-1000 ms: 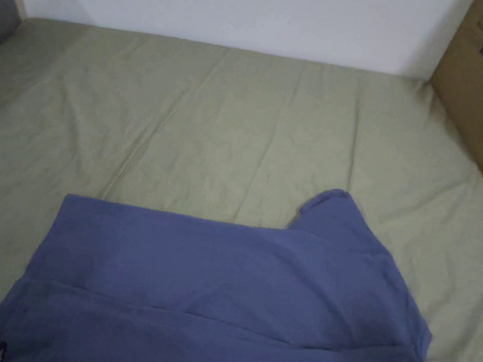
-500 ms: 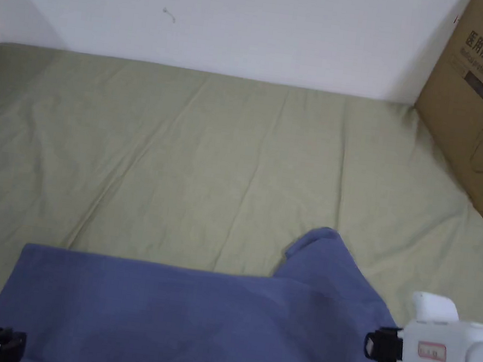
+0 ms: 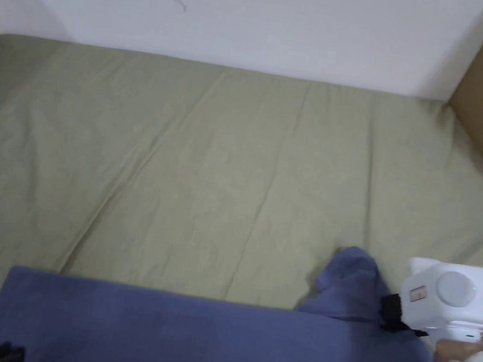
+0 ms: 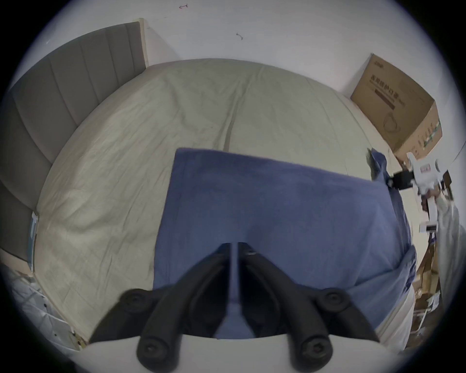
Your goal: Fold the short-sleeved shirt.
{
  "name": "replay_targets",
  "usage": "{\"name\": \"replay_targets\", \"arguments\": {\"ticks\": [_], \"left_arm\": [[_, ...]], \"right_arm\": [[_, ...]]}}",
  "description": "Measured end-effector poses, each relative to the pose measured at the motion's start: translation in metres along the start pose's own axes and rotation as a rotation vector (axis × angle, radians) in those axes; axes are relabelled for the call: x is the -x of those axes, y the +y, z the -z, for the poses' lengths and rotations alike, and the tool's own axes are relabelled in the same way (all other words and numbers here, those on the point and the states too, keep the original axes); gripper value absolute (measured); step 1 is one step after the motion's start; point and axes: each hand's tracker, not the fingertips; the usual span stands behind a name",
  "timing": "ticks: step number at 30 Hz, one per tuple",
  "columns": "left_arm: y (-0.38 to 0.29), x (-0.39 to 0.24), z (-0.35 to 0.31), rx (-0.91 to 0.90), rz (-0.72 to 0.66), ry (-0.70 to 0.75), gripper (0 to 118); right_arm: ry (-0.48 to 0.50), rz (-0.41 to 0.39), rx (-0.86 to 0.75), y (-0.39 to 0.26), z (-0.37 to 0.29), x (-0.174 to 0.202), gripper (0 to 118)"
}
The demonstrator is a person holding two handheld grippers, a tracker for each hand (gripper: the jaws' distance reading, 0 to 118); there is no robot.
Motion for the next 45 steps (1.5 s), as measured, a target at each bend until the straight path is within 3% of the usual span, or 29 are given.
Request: {"name": "replay_targets", "arguments": {"ticks": [1,2,4,7,8,12,14,16,17,18,19,22,28,36,40,44,45], "left_arm": [[0.005,0.004,0.003,-0.025,-0.038,0.007,13],[0.013,0.007,0.005,-0.015,-0.062,0.03,32],[0.032,0.008,0.009,-0.052,-0.103,0.059,51],[0.065,0.017,0.036,-0.049,-0.113,0.02,101],[0.076,0.013,0.046,-0.002,-0.106,0.065,111],[0.104,0.015,0.095,-0.017,-0.026,0.148,103],[0.103,0.013,0.121,0.069,-0.032,0.145,83],[0.098,0.011,0.12,0.032,-0.029,0.172,79],[0.102,0.007,0.11,0.032,-0.043,0.178,57],[0.104,0.005,0.103,0.016,-0.031,0.194,24],[0.104,0.01,0.099,0.014,-0.031,0.165,2],[0.109,0.015,0.085,0.057,-0.091,0.08,2],[0.084,0.016,0.005,-0.053,-0.033,0.042,2],[0.007,0.027,-0.113,-0.135,0.018,-0.026,2],[-0.053,0.033,-0.125,-0.072,0.059,0.011,2],[-0.112,0.045,-0.103,0.058,-0.033,0.002,2],[-0.122,0.046,-0.097,0.062,-0.027,0.009,3]], "right_arm": [[0.014,-0.022,-0.013,-0.002,-0.004,-0.001,3],[0.019,0.004,-0.014,-0.005,-0.004,-0.002,0],[0.037,0.027,-0.01,-0.01,-0.005,0.0,0],[0.029,0.078,-0.011,-0.013,-0.002,0.003,0],[0.023,0.077,-0.012,-0.014,-0.005,0.007,0],[0.003,0.049,-0.017,-0.015,-0.007,0.011,0],[0.011,0.07,-0.014,-0.016,-0.006,0.01,0],[0.005,0.065,-0.024,-0.02,-0.002,0.013,0],[-0.012,0.067,-0.034,-0.02,-0.002,0.015,0],[-0.028,0.071,-0.04,-0.02,-0.004,0.019,0],[-0.043,0.055,-0.039,-0.019,-0.006,0.022,0],[-0.034,0.077,-0.04,-0.016,-0.022,0.018,0],[0.011,0.047,-0.158,-0.037,-0.107,0.007,0],[0.094,0.047,-0.176,-0.163,-0.197,-0.017,0],[0.125,0.077,-0.064,-0.242,-0.185,-0.022,0],[0.1,0.124,0.074,-0.301,-0.145,-0.021,0],[0.085,0.104,0.057,-0.309,-0.139,-0.017,0]]}}
